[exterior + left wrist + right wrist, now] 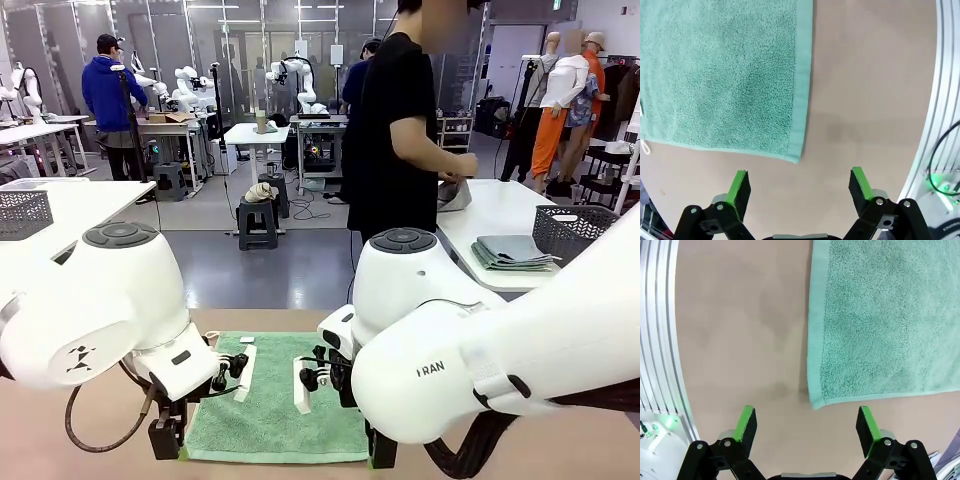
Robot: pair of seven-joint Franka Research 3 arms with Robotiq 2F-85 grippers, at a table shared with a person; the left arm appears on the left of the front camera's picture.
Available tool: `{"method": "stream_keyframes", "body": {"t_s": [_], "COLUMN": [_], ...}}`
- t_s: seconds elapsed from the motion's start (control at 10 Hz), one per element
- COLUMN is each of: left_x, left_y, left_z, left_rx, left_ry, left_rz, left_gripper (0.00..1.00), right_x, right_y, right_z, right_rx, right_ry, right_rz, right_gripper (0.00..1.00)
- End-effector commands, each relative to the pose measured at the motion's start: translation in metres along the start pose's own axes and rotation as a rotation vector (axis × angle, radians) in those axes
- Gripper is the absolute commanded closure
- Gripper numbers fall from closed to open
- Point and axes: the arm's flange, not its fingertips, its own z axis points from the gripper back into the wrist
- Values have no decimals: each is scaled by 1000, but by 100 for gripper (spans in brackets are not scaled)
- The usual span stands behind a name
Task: Fold the towels and place them in the basket.
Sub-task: When a person lays out a Towel with hook on the table, fold it in half twice.
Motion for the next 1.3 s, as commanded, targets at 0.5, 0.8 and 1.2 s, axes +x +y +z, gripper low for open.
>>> {"method": "stream_keyframes", "body": {"t_s": [0.5, 0.8, 1.2], "left_x": [-19, -18, -21], "left_y": [4, 5, 8], "left_z": [-53, -70, -72], "left_rx": [-39, -71, -99], "left_ry": [-57, -58, -52], "left_rz": [-50, -57, -62], "left_gripper": [0, 0, 0], "right_x": [-4, -5, -4], "right_y": [-16, -22, -30], "right_z": [-32, -45, -57], "right_rx": [29, 32, 51], "right_ry": [-1, -9, -6], "right_rz": [6, 12, 16], "right_gripper": [0, 0, 0]}}
